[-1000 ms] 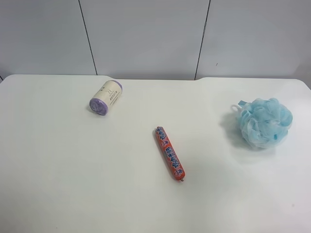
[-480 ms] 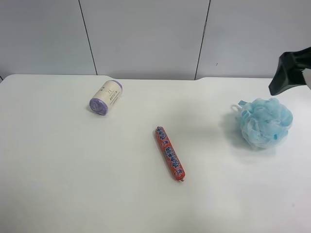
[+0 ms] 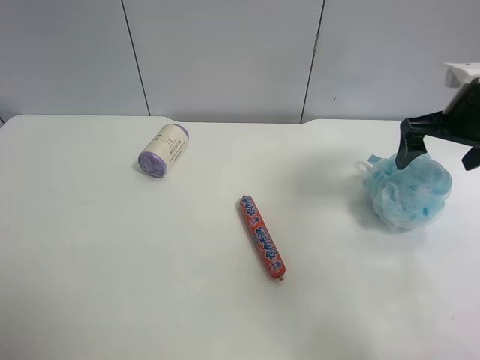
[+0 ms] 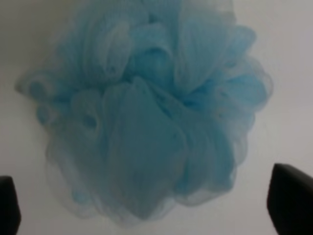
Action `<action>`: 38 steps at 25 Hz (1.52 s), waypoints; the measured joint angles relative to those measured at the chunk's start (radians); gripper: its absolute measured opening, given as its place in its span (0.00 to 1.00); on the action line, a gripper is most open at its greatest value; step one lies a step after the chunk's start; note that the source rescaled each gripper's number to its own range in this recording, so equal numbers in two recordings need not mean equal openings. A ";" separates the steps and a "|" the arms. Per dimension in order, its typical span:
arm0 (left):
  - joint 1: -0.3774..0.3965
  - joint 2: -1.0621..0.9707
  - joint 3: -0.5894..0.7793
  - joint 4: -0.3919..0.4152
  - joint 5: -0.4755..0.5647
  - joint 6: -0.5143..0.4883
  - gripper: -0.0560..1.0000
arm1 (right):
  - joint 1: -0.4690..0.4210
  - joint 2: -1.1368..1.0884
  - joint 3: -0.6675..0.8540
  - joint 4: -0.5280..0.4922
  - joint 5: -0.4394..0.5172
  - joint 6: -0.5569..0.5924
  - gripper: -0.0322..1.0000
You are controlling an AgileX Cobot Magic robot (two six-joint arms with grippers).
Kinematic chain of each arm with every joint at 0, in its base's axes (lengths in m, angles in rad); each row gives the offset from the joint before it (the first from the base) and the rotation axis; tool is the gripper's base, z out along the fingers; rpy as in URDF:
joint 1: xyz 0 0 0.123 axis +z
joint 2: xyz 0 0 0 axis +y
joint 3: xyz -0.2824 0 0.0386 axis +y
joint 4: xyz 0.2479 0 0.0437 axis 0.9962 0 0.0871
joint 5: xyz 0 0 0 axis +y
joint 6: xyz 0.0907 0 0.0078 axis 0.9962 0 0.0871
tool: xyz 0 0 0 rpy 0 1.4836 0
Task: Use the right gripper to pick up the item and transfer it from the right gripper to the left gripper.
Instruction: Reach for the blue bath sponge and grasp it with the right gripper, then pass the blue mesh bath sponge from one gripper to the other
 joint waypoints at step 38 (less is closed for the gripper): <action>0.000 0.000 0.000 0.000 0.000 0.000 1.00 | 0.007 -0.122 -0.023 0.111 0.080 -0.116 0.12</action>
